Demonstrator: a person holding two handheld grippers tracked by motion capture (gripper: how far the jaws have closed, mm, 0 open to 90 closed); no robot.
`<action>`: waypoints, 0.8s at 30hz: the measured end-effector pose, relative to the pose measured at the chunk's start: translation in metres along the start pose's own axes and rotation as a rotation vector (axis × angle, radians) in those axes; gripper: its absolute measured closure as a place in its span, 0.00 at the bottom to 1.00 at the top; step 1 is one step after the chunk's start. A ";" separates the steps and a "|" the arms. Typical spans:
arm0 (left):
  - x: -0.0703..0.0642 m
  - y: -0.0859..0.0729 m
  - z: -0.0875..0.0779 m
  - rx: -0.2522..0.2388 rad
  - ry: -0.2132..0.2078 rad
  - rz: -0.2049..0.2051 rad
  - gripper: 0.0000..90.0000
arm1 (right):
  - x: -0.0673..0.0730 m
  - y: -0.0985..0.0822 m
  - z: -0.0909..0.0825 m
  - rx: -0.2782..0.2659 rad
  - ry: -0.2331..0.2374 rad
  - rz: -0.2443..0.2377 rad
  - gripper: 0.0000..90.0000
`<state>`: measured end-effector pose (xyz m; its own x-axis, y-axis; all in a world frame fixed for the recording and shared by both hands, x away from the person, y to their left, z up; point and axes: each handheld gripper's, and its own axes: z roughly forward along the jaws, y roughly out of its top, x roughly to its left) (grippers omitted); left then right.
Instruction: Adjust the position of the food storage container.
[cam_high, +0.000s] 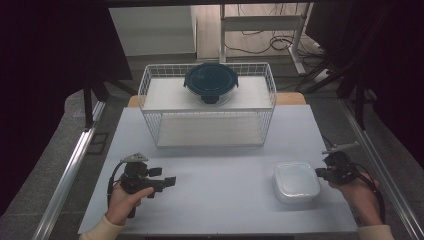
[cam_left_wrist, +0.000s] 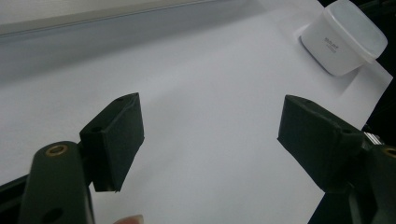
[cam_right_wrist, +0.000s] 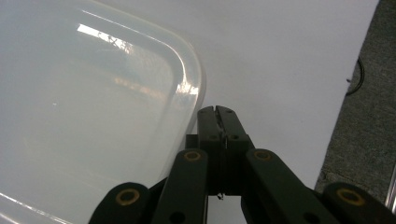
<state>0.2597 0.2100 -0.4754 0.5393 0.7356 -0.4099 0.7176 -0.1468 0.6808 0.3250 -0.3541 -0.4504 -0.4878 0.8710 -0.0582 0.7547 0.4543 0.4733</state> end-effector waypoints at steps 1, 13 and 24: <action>0.000 0.000 0.000 0.001 0.001 -0.002 0.24 | 0.001 0.001 0.000 0.003 0.004 -0.004 0.99; 0.000 -0.001 0.002 0.005 0.003 -0.003 0.24 | 0.056 0.052 0.021 0.019 0.084 -0.164 0.99; 0.002 -0.001 0.003 0.011 0.005 -0.001 0.24 | 0.119 0.090 0.045 0.012 0.191 -0.337 0.99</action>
<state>0.2614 0.2102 -0.4788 0.5362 0.7390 -0.4080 0.7231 -0.1528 0.6736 0.3550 -0.2008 -0.4545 -0.7812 0.6227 -0.0435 0.5429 0.7122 0.4451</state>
